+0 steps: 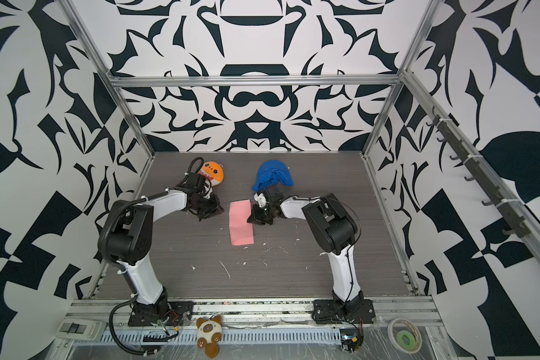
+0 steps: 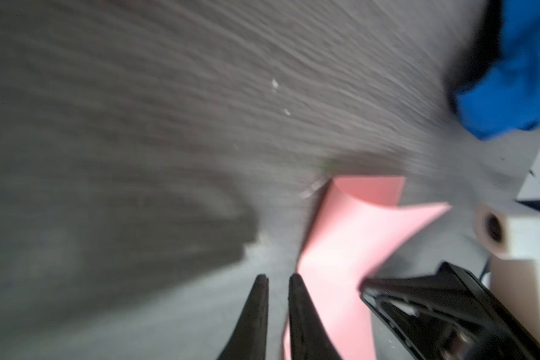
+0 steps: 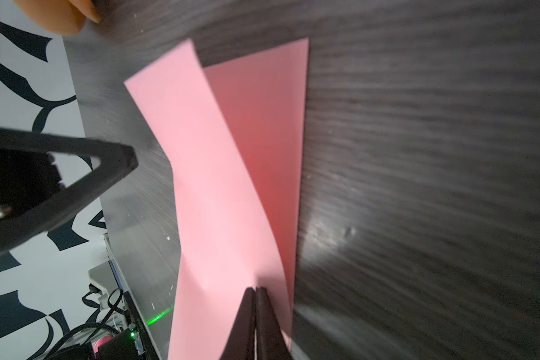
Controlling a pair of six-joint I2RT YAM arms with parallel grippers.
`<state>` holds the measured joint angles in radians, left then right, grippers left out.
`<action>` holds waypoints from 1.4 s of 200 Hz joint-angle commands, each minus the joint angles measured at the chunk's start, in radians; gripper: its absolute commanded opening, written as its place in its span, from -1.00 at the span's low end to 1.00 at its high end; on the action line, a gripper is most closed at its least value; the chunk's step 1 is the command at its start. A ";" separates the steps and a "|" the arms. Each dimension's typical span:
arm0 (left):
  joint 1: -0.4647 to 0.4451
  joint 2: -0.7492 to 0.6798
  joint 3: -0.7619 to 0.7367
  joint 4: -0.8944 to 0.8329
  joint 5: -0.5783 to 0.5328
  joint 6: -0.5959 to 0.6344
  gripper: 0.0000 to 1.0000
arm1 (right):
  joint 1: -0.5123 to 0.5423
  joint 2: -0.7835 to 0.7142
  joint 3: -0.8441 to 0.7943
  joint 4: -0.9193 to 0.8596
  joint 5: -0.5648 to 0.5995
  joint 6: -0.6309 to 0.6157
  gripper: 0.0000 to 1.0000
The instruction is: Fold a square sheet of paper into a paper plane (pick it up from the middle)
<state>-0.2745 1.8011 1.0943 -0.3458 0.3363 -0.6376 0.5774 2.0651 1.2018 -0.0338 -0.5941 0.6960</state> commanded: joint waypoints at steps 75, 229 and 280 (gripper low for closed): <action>-0.176 -0.145 -0.231 0.089 0.115 -0.238 -0.64 | 0.004 0.069 -0.068 -0.140 0.139 -0.004 -0.82; -0.180 -0.186 -0.314 -0.073 -0.038 -0.138 -0.59 | 0.004 0.070 -0.067 -0.149 0.153 -0.013 -0.83; -0.144 -0.274 -0.241 -0.055 -0.011 -0.094 -0.57 | 0.004 0.076 -0.062 -0.150 0.156 -0.020 -0.83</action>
<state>-0.4286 1.5543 0.8135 -0.3908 0.3260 -0.7631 0.5766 2.0628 1.1896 -0.0143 -0.5964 0.6960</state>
